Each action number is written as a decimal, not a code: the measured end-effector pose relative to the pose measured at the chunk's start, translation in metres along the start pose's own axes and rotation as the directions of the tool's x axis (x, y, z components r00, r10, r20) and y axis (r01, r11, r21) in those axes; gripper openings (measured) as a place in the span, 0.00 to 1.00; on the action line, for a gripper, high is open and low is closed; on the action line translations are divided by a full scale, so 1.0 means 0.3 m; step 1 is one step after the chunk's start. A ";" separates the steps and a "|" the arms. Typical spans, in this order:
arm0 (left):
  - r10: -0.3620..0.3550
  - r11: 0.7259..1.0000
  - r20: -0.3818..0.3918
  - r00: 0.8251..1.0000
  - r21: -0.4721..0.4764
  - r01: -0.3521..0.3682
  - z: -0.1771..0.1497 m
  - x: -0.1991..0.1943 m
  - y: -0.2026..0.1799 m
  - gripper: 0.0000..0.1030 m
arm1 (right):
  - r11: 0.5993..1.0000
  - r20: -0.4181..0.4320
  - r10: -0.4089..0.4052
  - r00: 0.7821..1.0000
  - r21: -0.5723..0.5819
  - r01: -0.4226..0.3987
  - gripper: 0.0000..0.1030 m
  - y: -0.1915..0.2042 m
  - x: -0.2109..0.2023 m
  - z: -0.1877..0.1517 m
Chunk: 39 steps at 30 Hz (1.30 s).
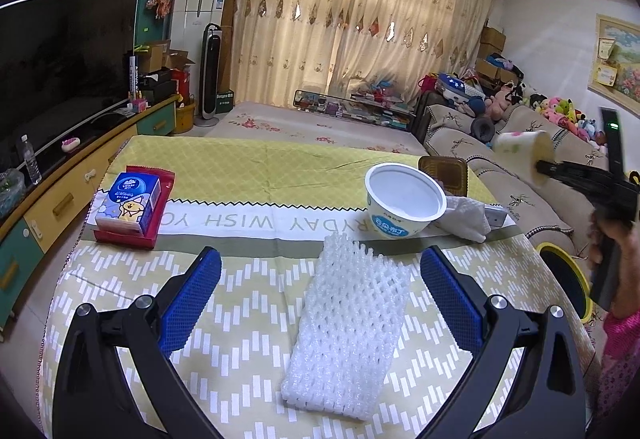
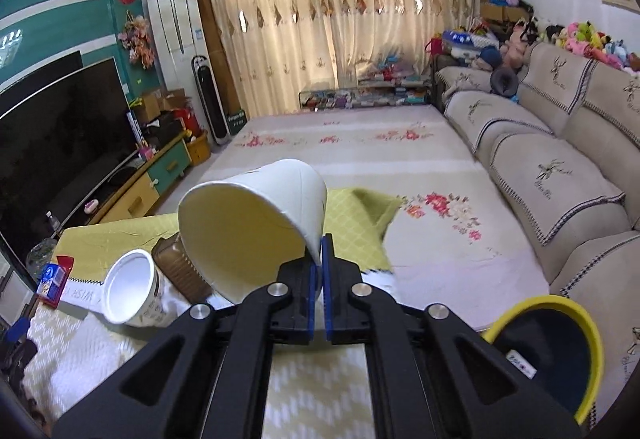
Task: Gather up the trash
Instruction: 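Carry the paper cup with the right gripper into the bin and release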
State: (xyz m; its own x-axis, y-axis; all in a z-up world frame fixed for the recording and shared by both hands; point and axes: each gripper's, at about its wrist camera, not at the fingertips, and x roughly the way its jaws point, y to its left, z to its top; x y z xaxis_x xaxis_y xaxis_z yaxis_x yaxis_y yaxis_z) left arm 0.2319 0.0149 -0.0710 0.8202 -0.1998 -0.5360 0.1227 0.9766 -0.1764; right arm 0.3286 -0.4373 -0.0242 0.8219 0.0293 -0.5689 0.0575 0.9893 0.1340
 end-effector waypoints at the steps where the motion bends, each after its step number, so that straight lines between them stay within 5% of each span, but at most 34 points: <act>1: -0.001 1.000 0.001 1.000 0.001 0.001 0.000 -0.002 -0.003 0.95 | 1.000 0.005 -0.005 1.000 0.005 0.005 0.03 -0.021 -0.033 -0.012; 9: -0.015 1.000 0.003 1.000 0.011 0.015 -0.005 -0.008 -0.021 0.95 | 0.978 0.008 -0.133 0.991 0.162 0.130 0.03 -0.284 -0.216 -0.201; 18: -0.019 1.000 0.004 1.000 0.019 0.019 -0.005 -0.014 -0.039 0.95 | 0.919 -0.111 -0.244 0.963 0.291 0.267 0.03 -0.535 -0.189 -0.361; 31: -0.023 1.000 -0.008 1.000 0.016 0.023 -0.007 -0.010 -0.038 0.95 | 0.867 -0.189 -0.297 0.936 0.357 0.347 0.10 -0.672 -0.138 -0.415; 37: -0.023 1.000 -0.007 1.000 0.017 0.023 -0.007 -0.008 -0.038 0.95 | 0.875 -0.134 -0.273 0.953 0.377 0.304 0.12 -0.653 -0.182 -0.407; 39: -0.024 1.000 -0.008 1.000 0.017 0.024 -0.007 -0.008 -0.038 0.95 | 0.884 -0.091 -0.262 0.961 0.378 0.277 0.21 -0.613 -0.210 -0.401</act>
State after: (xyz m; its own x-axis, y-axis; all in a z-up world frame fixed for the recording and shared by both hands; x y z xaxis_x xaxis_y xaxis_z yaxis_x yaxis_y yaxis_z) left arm 0.2275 0.0041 -0.0694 0.8126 -0.2234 -0.5382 0.1516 0.9728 -0.1749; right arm 0.1979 -0.6039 -0.1107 0.7232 -0.2182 -0.6553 0.4924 0.8282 0.2676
